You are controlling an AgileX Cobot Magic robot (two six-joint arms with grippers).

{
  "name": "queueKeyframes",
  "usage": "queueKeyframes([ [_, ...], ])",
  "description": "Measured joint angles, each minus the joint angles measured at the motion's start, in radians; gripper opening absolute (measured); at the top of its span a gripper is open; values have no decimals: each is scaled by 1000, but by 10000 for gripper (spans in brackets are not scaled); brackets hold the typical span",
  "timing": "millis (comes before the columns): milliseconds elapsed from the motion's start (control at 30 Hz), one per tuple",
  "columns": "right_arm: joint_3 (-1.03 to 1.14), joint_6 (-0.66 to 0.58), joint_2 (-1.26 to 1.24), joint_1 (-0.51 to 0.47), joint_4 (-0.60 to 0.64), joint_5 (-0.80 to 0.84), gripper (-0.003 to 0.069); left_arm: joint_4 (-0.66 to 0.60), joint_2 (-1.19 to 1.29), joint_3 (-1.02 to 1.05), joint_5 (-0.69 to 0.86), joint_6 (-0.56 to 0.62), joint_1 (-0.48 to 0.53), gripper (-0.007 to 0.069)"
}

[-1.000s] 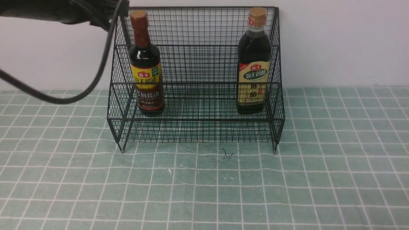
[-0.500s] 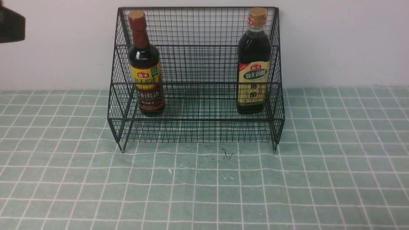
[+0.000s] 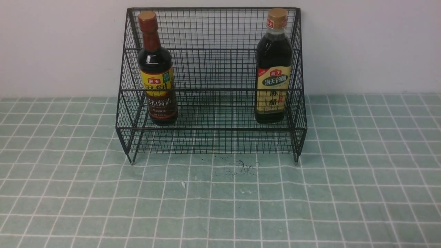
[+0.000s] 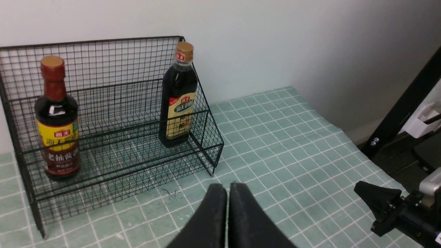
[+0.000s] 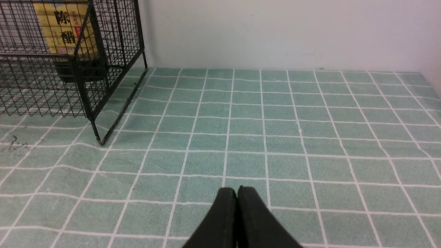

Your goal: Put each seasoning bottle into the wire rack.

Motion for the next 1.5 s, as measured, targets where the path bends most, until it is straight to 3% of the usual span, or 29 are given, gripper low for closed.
queueKeyframes([
  [267,0,-4,0,0,0,0,-10,148,8,0,-36,184,0,-6],
  [433,0,-6,0,0,0,0,-10,272,14,28,-83,156,8,-6],
  [633,0,-7,0,0,0,0,-10,314,-121,308,-252,122,84,-6],
  [833,0,-7,0,0,0,0,-10,310,-414,841,-621,117,175,-6],
  [1100,0,-8,0,0,0,0,-10,310,-680,1396,-851,108,203,-6],
  [1500,0,-8,0,0,0,0,-10,310,-686,1467,-811,105,203,-6],
])
